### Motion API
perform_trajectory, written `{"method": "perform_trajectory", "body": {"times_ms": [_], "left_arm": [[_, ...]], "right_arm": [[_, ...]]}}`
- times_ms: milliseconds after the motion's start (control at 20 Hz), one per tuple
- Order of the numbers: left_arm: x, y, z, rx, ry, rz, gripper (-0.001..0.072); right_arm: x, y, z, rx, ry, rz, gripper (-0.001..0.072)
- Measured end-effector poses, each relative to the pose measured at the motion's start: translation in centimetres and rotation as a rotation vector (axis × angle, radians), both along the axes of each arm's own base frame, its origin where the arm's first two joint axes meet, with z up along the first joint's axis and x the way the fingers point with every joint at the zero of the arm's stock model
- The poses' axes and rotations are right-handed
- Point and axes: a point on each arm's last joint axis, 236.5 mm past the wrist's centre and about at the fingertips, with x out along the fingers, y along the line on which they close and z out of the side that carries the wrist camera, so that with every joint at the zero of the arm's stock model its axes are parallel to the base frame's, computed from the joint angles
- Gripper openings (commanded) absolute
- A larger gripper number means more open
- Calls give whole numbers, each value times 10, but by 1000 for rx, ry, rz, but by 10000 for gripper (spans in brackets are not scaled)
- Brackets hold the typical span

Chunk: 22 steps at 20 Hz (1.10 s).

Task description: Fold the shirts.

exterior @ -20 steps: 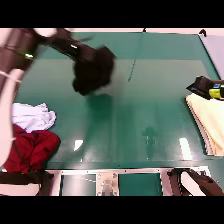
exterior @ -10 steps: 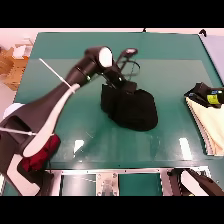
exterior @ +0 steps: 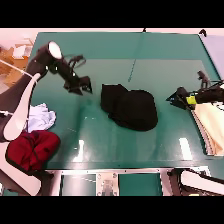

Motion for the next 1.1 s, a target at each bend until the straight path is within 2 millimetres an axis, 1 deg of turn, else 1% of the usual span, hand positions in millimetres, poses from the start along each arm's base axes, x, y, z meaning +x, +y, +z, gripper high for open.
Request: {"method": "perform_trajectory", "body": {"times_ms": [100,150,250,300,350,400,450,500,550,700,750,800,850,950,1050,1100], "left_arm": [[-3,-13,-29,-48,19,45,602],[-1,-22,-42,-75,16,71,601],[2,-46,-58,-140,10,105,600],[2,-59,-61,-171,6,116,520],[6,-70,-65,-195,-5,136,360],[8,-76,-71,-201,-17,145,238],[9,-81,-75,-208,-22,156,60],[12,-83,-79,-207,-34,164,27],[14,-86,-80,-214,-43,170,27],[20,-92,-77,-223,-73,163,26],[23,-92,-75,-224,-87,158,25],[28,-92,-71,-220,-109,149,26],[34,-94,-65,-228,-124,147,25],[45,-100,-43,-252,-169,125,25],[52,-103,-16,-248,-220,63,25],[57,-102,2,-239,-258,36,25]], "right_arm": [[11,3,-20,46,28,-3,371],[17,4,-29,62,38,-6,371],[28,8,-44,87,57,3,371],[34,12,-50,97,63,11,371],[39,16,-54,105,64,19,371],[45,20,-57,109,64,29,371],[52,25,-59,114,59,38,370],[59,30,-60,119,53,48,370],[64,35,-61,123,49,58,366],[75,54,-62,146,38,88,235],[76,60,-62,151,38,100,43],[77,67,-60,158,33,117,19],[76,71,-59,163,31,138,18],[77,77,-54,167,13,176,17],[84,79,-37,176,-23,204,17],[91,79,-18,188,-62,215,16]]}}
